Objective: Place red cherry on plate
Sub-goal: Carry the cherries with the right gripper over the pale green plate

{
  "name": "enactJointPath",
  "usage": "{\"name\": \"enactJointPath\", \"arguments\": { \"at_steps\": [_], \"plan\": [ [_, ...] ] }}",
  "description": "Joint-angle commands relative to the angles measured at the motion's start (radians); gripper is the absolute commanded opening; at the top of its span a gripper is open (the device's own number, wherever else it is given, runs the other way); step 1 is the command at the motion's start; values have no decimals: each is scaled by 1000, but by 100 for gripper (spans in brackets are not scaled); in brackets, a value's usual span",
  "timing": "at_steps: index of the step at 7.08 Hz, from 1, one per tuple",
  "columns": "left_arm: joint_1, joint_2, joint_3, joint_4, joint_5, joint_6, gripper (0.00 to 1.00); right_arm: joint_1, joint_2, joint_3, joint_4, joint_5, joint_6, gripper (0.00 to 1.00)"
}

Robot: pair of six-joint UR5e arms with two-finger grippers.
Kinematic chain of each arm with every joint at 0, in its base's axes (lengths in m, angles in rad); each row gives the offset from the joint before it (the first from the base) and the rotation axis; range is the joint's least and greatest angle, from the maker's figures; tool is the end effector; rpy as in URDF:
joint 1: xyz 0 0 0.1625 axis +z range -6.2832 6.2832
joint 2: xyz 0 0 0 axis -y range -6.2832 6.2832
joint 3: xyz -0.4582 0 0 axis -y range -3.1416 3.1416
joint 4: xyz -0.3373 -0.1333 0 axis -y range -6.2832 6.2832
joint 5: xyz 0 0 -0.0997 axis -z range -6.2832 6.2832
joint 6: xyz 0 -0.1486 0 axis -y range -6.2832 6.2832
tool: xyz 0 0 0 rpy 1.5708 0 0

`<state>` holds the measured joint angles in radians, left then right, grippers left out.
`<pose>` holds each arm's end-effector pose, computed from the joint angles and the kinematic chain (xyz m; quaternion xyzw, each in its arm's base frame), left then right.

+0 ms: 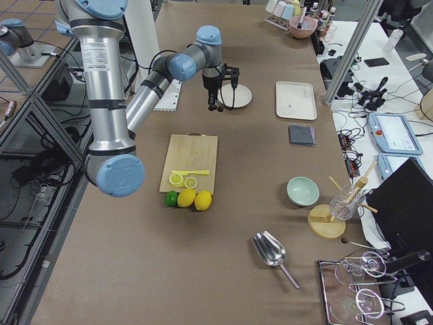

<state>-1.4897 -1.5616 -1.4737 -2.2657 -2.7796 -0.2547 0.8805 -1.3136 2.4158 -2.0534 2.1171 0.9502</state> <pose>0.0416 -0.4414 0.6449 0.1445 0.5761 0.0960 0.7988 -0.2266 -0.3625 0.3502 0.0123 -0.3899 0.0373 0.9200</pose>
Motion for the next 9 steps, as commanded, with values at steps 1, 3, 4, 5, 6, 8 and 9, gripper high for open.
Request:
{"name": "enactJointPath", "arguments": {
  "at_steps": [1, 3, 4, 5, 6, 8, 9],
  "plan": [
    [-4, 2, 7, 0, 15, -2, 98, 5, 381, -146, -270, 3, -15, 0],
    [-9, 21, 7, 0, 17, -2, 98, -128, 607, -399, -262, -133, 45, 0],
    [-21, 31, 16, 0, 17, -2, 98, -193, 710, -523, -245, -170, 80, 0],
    [-30, 57, 13, -2, 25, -2, 98, -260, 756, -649, -125, -221, 147, 0],
    [-38, 58, 15, 0, 28, -2, 98, -306, 766, -788, 38, -265, 171, 0],
    [-49, 57, 18, 14, 29, -15, 98, -330, 800, -999, 232, -290, 170, 0],
    [-50, 61, 16, 14, 31, -31, 98, -330, 800, -1068, 304, -296, 165, 0]
  ]
}}
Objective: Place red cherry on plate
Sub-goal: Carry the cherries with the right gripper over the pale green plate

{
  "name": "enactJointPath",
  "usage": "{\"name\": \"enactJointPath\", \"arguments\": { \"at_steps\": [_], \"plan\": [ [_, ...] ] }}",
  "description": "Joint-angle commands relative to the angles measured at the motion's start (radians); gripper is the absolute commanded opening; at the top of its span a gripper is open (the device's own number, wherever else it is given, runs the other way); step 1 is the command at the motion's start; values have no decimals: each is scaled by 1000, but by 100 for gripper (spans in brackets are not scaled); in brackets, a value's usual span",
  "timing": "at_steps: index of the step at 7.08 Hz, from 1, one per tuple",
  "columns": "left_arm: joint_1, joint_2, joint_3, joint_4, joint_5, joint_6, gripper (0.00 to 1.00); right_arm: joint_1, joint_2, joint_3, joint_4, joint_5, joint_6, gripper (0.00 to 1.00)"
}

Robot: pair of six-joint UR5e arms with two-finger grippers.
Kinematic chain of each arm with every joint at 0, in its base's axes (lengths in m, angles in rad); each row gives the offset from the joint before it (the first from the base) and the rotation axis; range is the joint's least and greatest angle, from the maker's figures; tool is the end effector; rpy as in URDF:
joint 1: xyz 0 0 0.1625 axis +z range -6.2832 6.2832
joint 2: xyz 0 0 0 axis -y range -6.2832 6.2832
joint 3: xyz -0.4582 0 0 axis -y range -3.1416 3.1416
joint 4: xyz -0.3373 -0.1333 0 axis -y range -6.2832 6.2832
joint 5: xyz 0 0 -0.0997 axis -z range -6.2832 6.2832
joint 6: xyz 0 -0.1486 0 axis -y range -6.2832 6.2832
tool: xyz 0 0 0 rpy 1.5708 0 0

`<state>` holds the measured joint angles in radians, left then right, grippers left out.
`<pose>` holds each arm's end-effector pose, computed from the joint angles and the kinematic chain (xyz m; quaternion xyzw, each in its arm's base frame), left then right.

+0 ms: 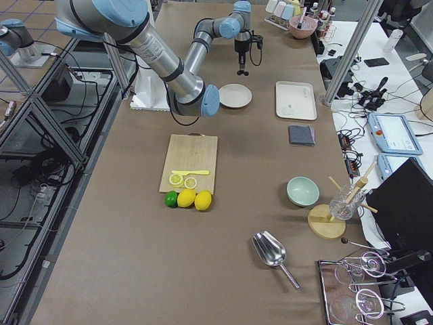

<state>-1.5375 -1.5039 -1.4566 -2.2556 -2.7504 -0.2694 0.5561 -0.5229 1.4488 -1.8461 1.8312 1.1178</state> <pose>0.0179 -0.4155 0.6819 0.1235 0.5637 0.0428 0.8156 -0.6004 -0.4851 0.1756 0.0455 -0.3369 0.0070 0.9404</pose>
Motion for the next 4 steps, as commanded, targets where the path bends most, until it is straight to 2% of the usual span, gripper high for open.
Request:
{"name": "enactJointPath", "arguments": {
  "at_steps": [1, 2, 4],
  "plan": [
    [-9, 4, 1, 4, 26, -17, 98, -25, -6, -161, 160, -38, -7, 0],
    [-10, 4, 8, 8, 37, -19, 98, -36, -25, -188, 198, -59, -12, 0],
    [-12, -1, 21, 13, 37, -28, 98, -62, -75, -170, 226, -73, -7, 0]
  ]
}}
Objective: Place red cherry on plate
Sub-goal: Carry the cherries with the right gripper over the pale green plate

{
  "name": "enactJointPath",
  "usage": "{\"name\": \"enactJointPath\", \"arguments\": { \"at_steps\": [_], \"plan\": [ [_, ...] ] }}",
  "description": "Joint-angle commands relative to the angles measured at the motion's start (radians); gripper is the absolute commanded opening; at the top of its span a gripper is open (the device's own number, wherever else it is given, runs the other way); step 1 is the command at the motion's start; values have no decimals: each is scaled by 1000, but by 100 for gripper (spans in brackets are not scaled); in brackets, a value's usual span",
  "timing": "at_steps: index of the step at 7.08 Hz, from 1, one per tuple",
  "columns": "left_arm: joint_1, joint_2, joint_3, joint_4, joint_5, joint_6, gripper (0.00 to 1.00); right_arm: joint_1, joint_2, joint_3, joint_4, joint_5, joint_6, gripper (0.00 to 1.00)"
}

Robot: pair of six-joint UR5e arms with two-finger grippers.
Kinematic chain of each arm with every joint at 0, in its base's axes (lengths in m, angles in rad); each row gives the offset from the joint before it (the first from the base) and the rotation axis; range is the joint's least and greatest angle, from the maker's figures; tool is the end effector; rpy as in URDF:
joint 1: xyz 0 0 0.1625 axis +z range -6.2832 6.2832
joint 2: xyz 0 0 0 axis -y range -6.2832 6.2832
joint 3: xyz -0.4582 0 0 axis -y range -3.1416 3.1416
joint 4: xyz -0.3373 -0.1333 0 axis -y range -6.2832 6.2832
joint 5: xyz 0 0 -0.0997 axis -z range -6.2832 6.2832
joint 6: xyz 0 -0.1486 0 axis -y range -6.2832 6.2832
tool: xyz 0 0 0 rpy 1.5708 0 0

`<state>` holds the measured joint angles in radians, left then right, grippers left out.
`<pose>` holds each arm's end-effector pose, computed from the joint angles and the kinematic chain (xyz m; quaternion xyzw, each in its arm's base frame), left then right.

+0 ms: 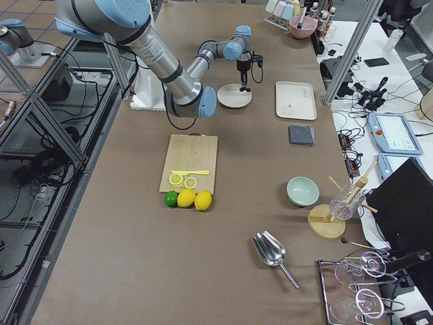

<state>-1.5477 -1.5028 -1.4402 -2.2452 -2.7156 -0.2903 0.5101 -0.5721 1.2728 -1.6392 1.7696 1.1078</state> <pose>0.0116 -0.4161 0.6951 0.1135 0.5509 0.0177 0.8266 -0.6558 -0.4860 0.2517 0.0613 -0.3176 -0.0086 0.9462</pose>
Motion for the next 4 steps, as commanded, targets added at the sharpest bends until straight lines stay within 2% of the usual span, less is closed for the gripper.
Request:
{"name": "enactJointPath", "arguments": {
  "at_steps": [1, 2, 3, 4],
  "plan": [
    [-6, -2, 6, 3, 2, -10, 98, -25, -53, 60, 18, -12, 6, 0],
    [-8, -8, 4, 16, 4, -10, 98, -25, -96, 148, 7, -7, 9, 0],
    [-9, -10, 4, 18, 4, -10, 98, -28, -124, 233, -54, -7, 13, 0],
    [-9, -10, 4, 18, 17, -10, 98, -44, -130, 268, -94, -13, 17, 0]
  ]
}}
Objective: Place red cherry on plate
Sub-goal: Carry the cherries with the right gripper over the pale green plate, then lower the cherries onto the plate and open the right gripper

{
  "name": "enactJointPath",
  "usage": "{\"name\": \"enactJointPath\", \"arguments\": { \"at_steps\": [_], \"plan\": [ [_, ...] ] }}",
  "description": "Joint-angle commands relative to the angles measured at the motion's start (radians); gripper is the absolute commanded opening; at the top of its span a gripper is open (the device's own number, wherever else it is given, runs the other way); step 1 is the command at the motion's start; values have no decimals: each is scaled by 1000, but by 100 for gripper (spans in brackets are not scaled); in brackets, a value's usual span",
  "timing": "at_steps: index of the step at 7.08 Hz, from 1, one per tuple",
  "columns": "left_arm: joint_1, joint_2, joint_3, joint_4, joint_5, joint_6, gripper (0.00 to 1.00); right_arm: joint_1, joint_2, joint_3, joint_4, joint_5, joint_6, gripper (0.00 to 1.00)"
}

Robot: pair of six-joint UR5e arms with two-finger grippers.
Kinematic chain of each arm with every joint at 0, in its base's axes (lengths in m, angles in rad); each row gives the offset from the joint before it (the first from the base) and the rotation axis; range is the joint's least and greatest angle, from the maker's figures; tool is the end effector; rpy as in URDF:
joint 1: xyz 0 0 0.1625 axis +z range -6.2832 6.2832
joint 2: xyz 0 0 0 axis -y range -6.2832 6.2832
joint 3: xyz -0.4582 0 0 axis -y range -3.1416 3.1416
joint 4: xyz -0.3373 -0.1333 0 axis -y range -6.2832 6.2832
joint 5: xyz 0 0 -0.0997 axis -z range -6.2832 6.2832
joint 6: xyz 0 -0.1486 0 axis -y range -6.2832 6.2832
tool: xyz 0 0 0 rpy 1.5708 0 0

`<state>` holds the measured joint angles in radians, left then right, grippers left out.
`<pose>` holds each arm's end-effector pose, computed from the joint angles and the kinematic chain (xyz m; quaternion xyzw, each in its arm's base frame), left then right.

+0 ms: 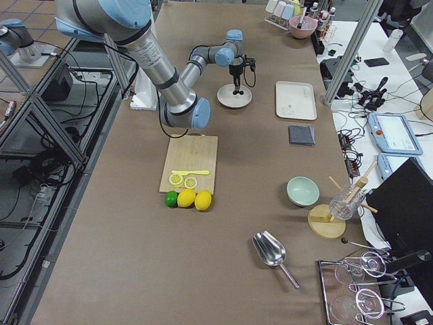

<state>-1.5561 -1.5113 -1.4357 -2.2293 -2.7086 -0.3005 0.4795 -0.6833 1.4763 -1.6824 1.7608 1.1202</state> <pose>0.0078 -0.4207 0.6963 0.1090 0.5482 0.0058 0.8292 -0.6270 -0.4446 0.2620 0.0693 -0.3374 -0.0181 0.9386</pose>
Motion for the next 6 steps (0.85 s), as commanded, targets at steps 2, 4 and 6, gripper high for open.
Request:
{"name": "enactJointPath", "arguments": {
  "at_steps": [2, 4, 6],
  "plan": [
    [-2, 5, -2, 2, 13, 0, 98, -53, -38, 65, -45, -41, 29, 0],
    [-2, 8, -3, 2, 15, 0, 98, -70, -41, 61, -42, -56, 29, 0],
    [-4, 10, -2, 2, 15, 0, 98, -76, -38, 47, -39, -75, 26, 0]
  ]
}}
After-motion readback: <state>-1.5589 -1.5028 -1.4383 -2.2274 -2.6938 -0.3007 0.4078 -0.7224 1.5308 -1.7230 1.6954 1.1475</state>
